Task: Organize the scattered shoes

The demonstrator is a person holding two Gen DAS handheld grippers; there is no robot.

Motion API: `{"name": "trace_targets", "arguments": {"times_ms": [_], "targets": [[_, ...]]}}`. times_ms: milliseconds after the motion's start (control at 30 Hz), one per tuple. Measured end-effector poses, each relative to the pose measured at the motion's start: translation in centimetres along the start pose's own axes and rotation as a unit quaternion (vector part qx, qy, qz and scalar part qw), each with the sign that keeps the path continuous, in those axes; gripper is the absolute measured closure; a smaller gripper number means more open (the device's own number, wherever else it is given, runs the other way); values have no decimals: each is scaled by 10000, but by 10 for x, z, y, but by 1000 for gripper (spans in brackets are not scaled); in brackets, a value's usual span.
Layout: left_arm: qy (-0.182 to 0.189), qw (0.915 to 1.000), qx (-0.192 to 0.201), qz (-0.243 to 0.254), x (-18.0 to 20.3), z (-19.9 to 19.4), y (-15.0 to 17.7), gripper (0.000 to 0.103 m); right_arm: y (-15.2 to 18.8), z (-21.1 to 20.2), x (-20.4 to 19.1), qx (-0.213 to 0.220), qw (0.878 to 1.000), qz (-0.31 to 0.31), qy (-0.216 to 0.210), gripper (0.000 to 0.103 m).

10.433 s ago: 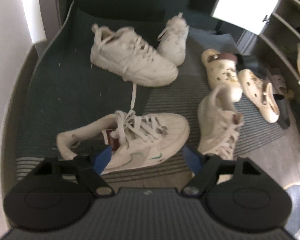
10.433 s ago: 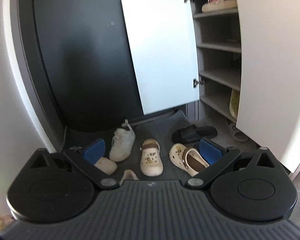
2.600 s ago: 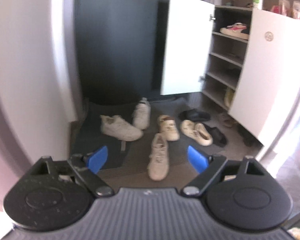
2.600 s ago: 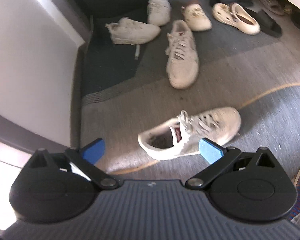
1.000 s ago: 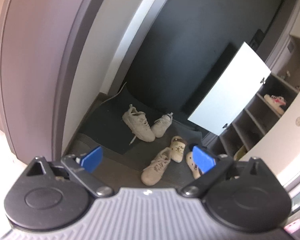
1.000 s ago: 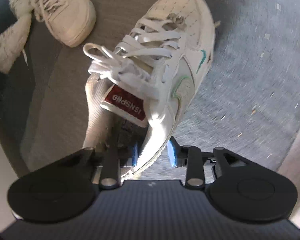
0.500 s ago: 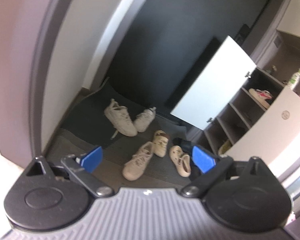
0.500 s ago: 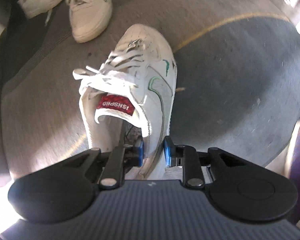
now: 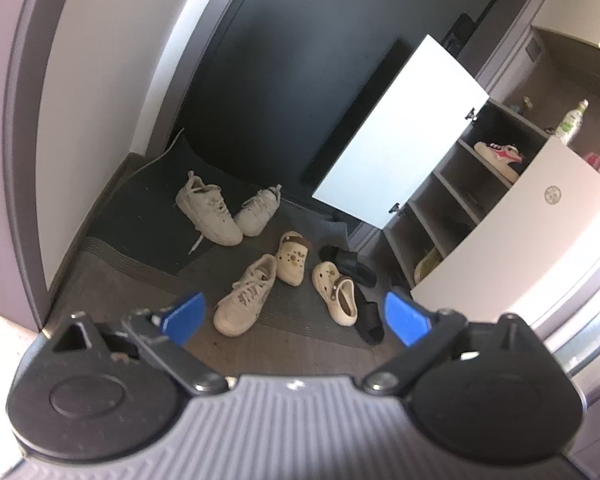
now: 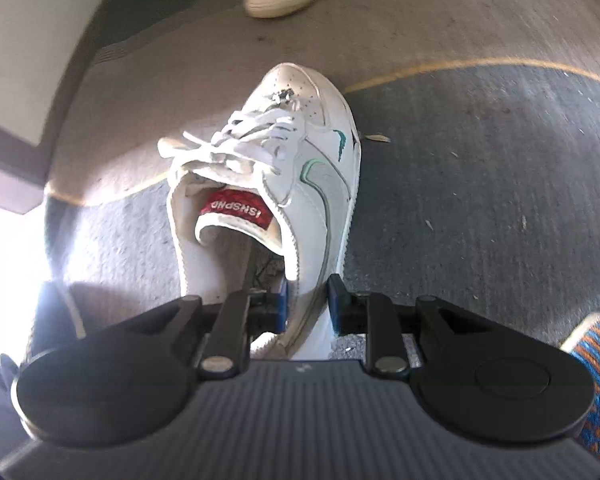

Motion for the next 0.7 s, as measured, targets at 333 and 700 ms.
{"name": "trace_targets", "arguments": {"times_ms": [333,700], "targets": [[-233,9997,41,-81,-18,-9,-1,5,-6,13,-47,236,9982,-278,-484,79],[-498,9982,183,-292,-49,-28,-11,5,7,50,-125,-12,9967,-404,-703,79]]}}
Point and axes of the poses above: each gripper's, at about its wrist camera, not at the fingertips, and z roughly the way its jaws point, x to its right, y to its underside, the point moved 1 cm from there along z, roughly the way its jaws point, and after that the axes turned 3 degrees about y, right-handed, at the moved point
